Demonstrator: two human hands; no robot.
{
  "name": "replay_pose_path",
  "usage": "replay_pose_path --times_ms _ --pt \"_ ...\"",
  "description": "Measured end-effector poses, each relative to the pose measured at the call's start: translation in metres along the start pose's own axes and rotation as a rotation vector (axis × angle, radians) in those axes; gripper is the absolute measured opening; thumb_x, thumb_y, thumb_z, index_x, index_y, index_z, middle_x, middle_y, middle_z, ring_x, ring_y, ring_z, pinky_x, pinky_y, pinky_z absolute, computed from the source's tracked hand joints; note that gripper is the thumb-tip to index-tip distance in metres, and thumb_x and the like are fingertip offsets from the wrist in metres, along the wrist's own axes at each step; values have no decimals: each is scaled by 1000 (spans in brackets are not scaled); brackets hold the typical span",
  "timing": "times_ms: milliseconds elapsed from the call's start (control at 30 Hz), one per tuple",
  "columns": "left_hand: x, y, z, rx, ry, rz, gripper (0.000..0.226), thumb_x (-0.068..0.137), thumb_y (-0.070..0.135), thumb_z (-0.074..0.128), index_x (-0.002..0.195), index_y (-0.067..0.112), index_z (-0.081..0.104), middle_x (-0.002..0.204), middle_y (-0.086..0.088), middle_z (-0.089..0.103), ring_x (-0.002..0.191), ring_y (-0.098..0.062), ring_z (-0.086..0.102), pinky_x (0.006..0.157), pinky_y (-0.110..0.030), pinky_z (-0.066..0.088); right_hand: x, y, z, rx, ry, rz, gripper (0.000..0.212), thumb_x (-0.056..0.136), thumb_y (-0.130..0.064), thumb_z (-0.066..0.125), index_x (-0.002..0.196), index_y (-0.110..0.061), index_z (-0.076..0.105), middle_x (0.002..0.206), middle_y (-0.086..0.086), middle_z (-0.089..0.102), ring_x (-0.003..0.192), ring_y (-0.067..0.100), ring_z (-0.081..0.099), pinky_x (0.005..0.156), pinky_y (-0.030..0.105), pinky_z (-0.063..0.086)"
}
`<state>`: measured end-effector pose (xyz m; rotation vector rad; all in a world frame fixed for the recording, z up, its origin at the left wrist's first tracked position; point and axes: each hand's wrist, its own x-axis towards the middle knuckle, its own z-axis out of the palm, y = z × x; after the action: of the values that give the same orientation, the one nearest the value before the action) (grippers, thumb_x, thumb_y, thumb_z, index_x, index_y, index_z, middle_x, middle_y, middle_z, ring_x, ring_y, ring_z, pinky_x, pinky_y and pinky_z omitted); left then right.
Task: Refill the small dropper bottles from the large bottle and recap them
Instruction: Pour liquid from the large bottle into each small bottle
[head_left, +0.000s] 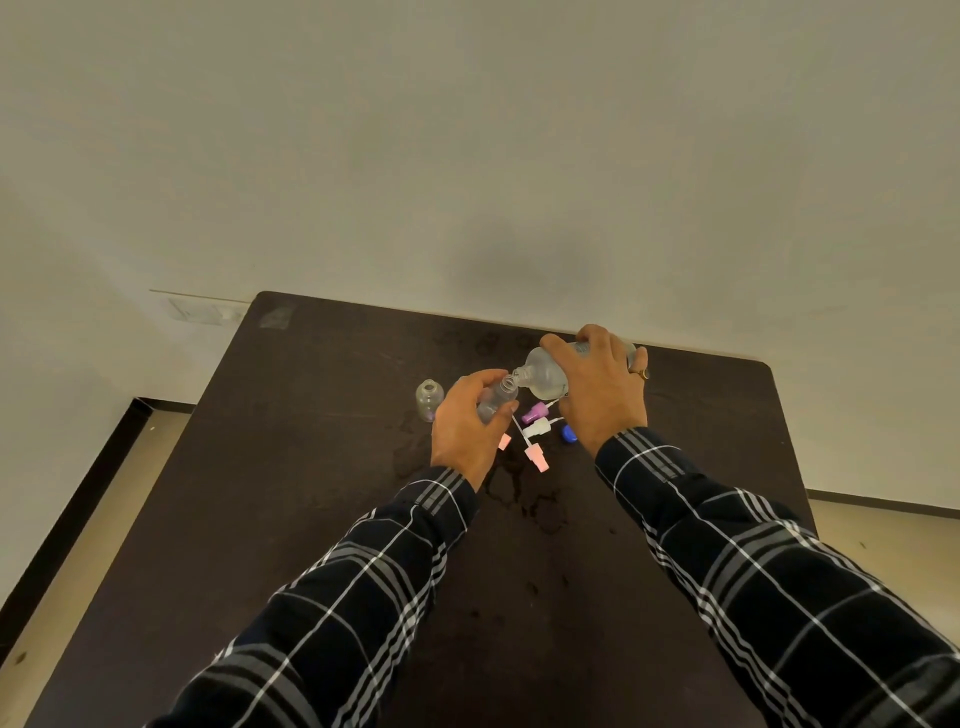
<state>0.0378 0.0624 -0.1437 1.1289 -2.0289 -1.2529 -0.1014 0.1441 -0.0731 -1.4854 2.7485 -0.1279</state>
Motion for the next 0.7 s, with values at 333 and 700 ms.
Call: replay_pose_path --times_ms 333,700 --pt "3 -2 2 8 -7 -11 39 88 31 72 124 28 58 121 9 61 110 -7 58 96 -32 50 2 -1 -3 -40 -7 -8 71 79 -28 79 139 -38 42 139 7 37 134 31 35 113 69 21" --pt "1 -3 4 -11 -12 -20 37 88 31 71 123 29 58 118 9 61 106 -6 58 92 -26 49 2 -2 -3 -52 0 -15 70 78 -27 79 137 -38 43 136 7 38 132 31 37 112 69 20"
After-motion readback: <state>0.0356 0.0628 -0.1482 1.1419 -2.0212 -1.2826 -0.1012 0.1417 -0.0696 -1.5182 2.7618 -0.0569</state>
